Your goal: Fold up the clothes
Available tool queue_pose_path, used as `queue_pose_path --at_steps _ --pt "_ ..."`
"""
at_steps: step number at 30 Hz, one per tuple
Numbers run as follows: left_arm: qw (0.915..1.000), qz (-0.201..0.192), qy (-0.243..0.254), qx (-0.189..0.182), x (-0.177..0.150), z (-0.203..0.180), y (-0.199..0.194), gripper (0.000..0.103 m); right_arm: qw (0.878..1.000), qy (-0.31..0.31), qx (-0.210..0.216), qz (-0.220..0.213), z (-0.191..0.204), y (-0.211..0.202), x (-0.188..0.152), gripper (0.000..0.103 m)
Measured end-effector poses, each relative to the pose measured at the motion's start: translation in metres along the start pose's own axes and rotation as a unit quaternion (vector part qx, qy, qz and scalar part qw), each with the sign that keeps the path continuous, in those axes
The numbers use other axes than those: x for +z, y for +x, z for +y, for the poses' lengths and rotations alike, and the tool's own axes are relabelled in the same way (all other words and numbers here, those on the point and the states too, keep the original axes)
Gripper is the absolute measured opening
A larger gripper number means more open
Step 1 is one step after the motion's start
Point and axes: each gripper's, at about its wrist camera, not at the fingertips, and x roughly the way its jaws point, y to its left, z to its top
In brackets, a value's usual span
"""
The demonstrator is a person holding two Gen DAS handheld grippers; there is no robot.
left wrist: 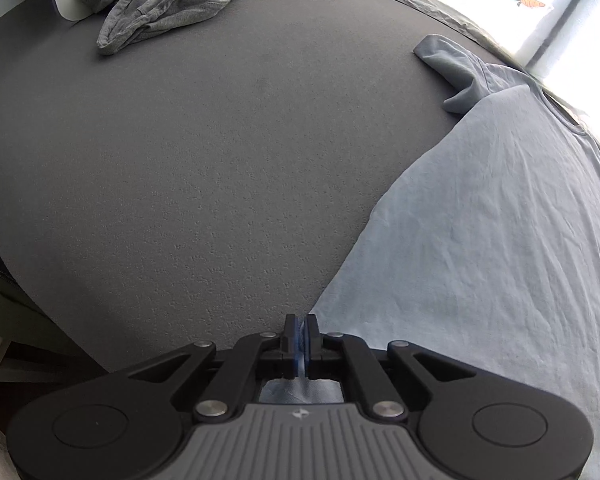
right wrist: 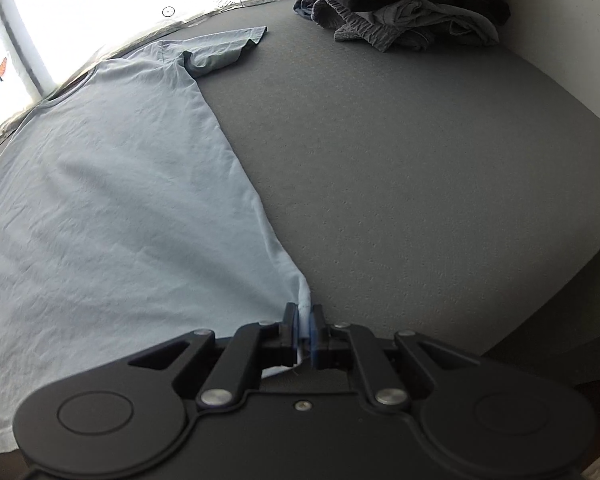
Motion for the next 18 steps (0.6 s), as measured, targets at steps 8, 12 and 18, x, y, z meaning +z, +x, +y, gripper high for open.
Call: queue_pose_path --at_steps 8,12,18 --pt "0.9999 0.015 0.005 -0.002 0.007 0.001 0.003 0.011 0.999 -0.027 -0.037 -0.002 0.014 -0.001 0.007 0.022" --pt "0.9997 0.019 0.018 -0.004 0.008 0.001 0.002 0.024 0.998 -0.041 -0.056 -0.003 0.021 -0.002 0.010 0.030" --pt "0.9992 0.030 0.025 0.000 0.010 0.006 -0.002 0.034 0.996 -0.055 -0.068 -0.037 0.040 -0.007 0.020 0.038"
